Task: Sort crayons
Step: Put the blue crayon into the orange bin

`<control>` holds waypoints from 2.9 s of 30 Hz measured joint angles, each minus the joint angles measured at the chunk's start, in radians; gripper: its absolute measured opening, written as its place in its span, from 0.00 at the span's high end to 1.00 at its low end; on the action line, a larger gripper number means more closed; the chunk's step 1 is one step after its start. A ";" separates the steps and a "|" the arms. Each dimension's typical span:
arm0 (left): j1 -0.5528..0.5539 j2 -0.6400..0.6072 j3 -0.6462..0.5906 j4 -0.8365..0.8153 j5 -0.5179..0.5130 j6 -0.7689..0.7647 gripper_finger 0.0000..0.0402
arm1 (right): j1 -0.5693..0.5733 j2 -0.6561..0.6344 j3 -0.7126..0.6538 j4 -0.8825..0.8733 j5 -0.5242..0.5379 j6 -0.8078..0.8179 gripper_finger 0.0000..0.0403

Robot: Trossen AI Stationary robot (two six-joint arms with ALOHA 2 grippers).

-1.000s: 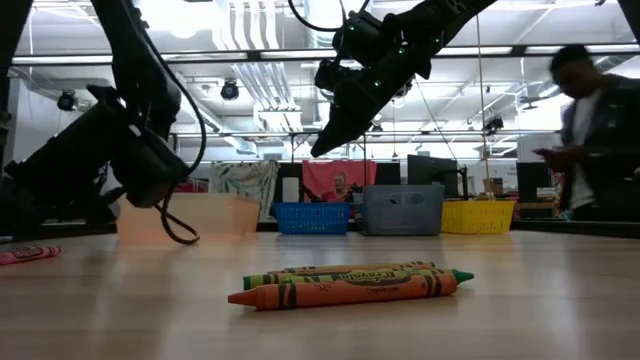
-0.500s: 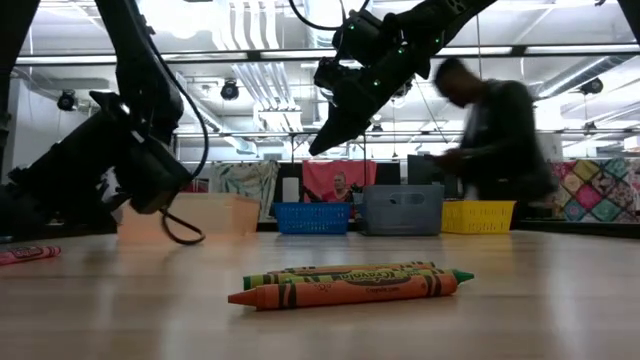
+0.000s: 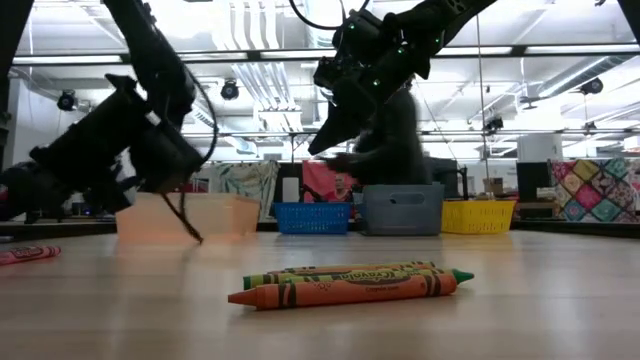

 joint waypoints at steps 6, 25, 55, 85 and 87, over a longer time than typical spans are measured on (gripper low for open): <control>0.033 0.014 -0.010 0.018 -0.005 -0.006 1.00 | 0.000 0.000 0.000 0.001 0.000 0.002 0.83; 0.147 0.047 -0.008 0.021 -0.007 -0.007 1.00 | 0.000 0.000 -0.003 0.005 0.000 -0.002 0.83; -0.002 -0.446 -0.096 0.172 -0.009 -0.523 1.00 | 0.000 0.000 -0.008 0.018 0.000 -0.001 0.83; -0.099 -0.136 0.017 -0.032 -0.133 -0.956 1.00 | 0.000 0.000 -0.006 0.087 0.000 0.040 0.83; -0.100 -0.124 0.003 -0.043 -0.135 -0.947 1.00 | 0.000 0.000 -0.006 0.107 0.000 0.042 0.83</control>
